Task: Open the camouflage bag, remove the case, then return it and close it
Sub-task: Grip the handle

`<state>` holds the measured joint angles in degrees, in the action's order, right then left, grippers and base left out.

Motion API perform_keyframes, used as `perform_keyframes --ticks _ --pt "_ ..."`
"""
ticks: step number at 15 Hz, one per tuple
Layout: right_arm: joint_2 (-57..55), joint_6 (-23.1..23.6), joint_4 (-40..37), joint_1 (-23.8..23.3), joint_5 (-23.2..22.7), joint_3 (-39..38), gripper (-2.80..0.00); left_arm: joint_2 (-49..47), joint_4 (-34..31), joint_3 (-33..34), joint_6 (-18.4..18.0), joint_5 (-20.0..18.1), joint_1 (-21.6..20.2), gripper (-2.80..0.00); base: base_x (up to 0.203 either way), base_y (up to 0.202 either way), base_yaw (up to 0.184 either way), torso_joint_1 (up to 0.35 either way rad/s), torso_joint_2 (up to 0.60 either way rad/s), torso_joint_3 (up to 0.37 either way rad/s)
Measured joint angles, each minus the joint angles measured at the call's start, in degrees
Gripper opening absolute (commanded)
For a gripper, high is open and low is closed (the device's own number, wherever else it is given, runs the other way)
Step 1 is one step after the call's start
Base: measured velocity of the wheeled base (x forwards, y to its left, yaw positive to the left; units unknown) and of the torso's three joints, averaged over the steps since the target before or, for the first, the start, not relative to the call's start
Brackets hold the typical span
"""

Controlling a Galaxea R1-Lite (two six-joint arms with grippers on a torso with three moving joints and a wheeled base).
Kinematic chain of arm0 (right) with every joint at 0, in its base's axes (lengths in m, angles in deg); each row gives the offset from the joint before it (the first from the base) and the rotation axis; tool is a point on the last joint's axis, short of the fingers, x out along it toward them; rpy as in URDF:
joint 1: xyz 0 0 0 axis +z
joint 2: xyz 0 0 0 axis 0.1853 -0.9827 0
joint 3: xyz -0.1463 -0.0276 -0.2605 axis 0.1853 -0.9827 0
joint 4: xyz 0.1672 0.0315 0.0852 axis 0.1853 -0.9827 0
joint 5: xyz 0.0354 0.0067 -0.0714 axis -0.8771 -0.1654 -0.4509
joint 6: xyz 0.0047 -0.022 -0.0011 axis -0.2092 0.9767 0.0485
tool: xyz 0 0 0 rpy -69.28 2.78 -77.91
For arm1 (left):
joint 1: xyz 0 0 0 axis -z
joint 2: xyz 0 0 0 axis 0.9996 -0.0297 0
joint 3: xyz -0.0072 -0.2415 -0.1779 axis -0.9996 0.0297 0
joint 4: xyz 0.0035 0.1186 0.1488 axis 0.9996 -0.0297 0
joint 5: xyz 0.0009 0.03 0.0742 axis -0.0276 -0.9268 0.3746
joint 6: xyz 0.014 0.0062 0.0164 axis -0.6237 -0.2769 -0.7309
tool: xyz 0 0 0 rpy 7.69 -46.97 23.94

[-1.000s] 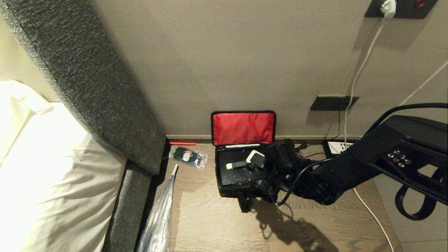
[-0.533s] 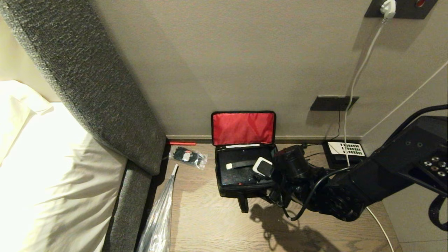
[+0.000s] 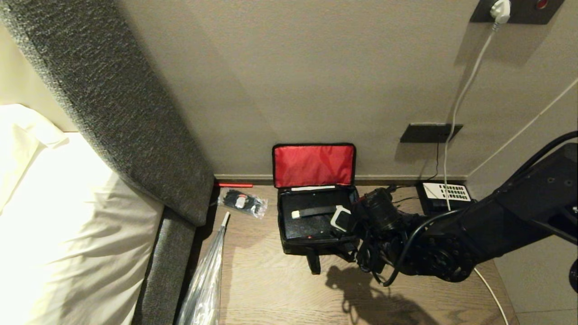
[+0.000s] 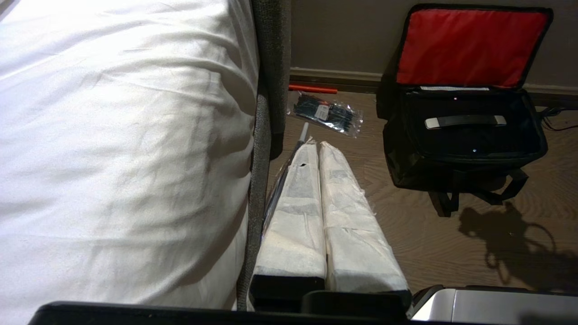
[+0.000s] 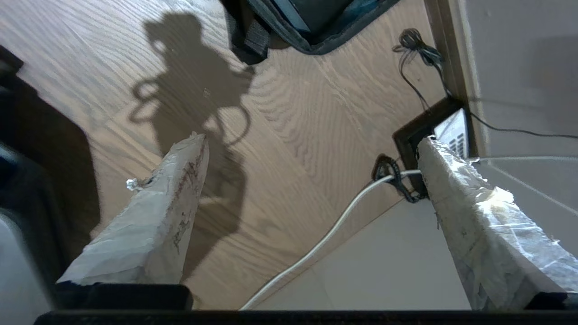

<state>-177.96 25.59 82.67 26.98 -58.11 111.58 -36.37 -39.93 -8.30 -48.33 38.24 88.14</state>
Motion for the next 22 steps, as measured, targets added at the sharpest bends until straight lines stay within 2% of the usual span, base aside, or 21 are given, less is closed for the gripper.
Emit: perform_keyframes --ticks 5,8,18,22 --pt "0.2 -1.3 -0.3 0.4 0.5 0.3 0.0 0.0 0.0 0.0 -0.1 0.0 0.0 -2.8 0.0 0.0 0.0 0.0 0.0 0.0" --pt "0.2 -1.4 -0.1 0.3 2.8 0.1 0.0 0.0 0.0 0.0 0.0 0.0 0.0 -2.8 0.0 0.0 0.0 0.0 0.0 0.0" --pt "-0.3 -1.4 0.0 0.3 3.7 0.5 0.0 0.0 -0.1 0.0 -0.1 0.0 0.0 -2.8 0.0 0.0 0.0 0.0 0.0 0.0" --pt "-0.3 -1.4 0.0 0.3 4.0 0.7 0.0 0.0 -0.1 0.0 -0.1 0.0 0.0 -2.8 0.0 0.0 0.0 0.003 0.0 -0.134"
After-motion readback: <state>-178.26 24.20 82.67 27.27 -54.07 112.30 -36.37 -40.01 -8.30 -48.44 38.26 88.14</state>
